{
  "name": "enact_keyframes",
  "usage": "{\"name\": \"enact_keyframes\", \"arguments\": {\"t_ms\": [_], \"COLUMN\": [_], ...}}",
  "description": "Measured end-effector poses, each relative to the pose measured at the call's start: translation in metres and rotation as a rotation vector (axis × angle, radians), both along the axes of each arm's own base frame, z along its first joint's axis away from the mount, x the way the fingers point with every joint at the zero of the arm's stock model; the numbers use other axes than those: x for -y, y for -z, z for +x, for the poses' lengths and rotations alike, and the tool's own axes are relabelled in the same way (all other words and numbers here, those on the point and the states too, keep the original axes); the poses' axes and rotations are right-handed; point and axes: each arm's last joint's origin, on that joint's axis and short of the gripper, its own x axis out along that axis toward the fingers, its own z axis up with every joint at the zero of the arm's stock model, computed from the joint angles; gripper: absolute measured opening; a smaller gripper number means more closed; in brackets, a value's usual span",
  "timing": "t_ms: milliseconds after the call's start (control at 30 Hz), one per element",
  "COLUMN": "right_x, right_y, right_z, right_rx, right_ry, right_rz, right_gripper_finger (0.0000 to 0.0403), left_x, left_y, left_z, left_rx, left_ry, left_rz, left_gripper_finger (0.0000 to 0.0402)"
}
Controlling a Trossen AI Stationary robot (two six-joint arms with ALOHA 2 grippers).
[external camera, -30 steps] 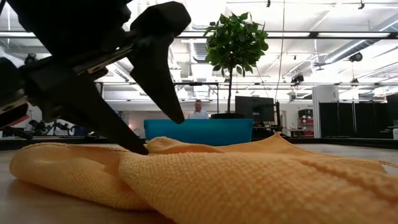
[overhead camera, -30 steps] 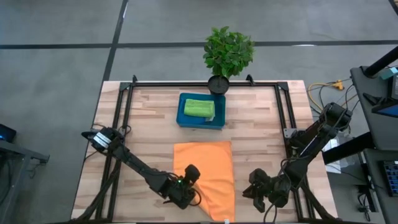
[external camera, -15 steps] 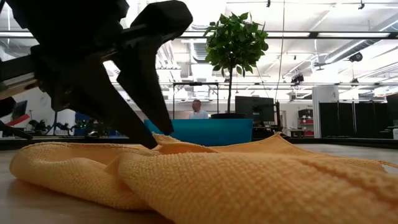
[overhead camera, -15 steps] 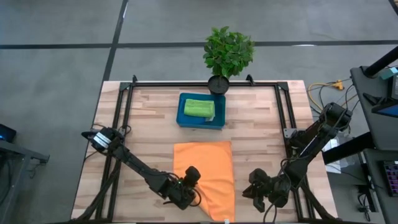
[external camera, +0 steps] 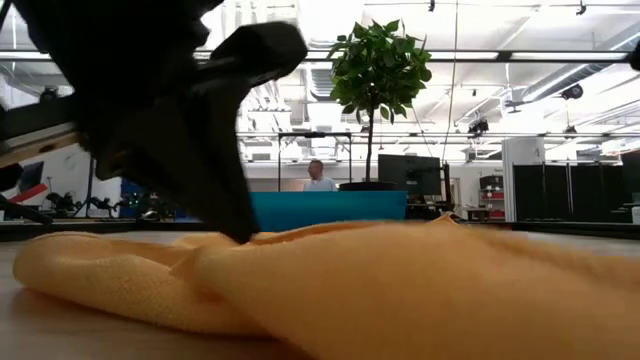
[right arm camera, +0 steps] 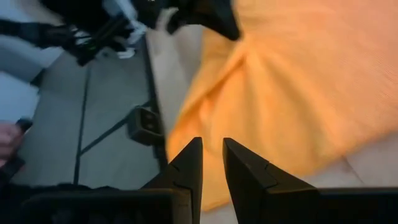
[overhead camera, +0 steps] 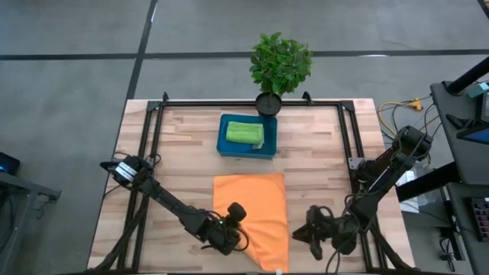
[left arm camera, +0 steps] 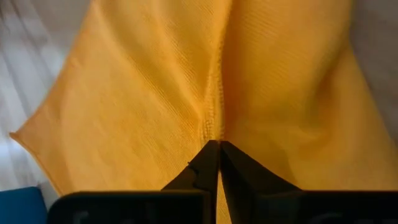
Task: Fold microfiber towels
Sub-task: Fold the yellow microfiber towel
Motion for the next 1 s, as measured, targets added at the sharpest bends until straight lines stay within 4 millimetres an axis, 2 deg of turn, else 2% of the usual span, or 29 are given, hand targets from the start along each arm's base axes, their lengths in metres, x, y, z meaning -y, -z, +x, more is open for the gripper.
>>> {"name": "enact_keyframes", "arguments": {"t_ms": [133,233,367,667,833,900,1000], "right_x": [-0.006,-0.015,-0.043,-0.103,-0.118,-0.12,-0.119], "right_y": [0.0,0.01,0.021,0.04,0.048,0.047,0.055], "right_z": [0.004,0.01,0.024,0.052,0.062,0.064,0.064], "right_rx": [0.048,0.051,0.018,-0.149,-0.217,-0.202,-0.229], "right_ry": [-0.04,-0.063,-0.181,-0.417,-0.435,-0.446,-0.467], "right_rz": [-0.017,-0.023,-0.107,-0.362,-0.431,-0.44,-0.471], "right_gripper_finger": [0.0059,0.0062,0.0089,0.0182,0.0197,0.0195,0.0185], "left_x": [-0.003,-0.005,-0.005,-0.006,-0.005,-0.005,-0.005], "left_y": [0.003,0.0,-0.002,-0.003,-0.004,-0.004,-0.004], "left_z": [-0.005,-0.007,-0.008,-0.007,-0.005,-0.005,-0.005], "left_rx": [-0.059,-0.067,-0.079,-0.078,-0.061,-0.065,-0.063], "left_ry": [0.002,0.003,0.012,0.013,0.016,0.018,-0.015], "left_rz": [0.034,0.038,0.027,0.005,-0.017,-0.027,-0.055], "left_gripper_finger": [0.0001,0.0,0.0,0.0,0.0,0.0,0.0]}}
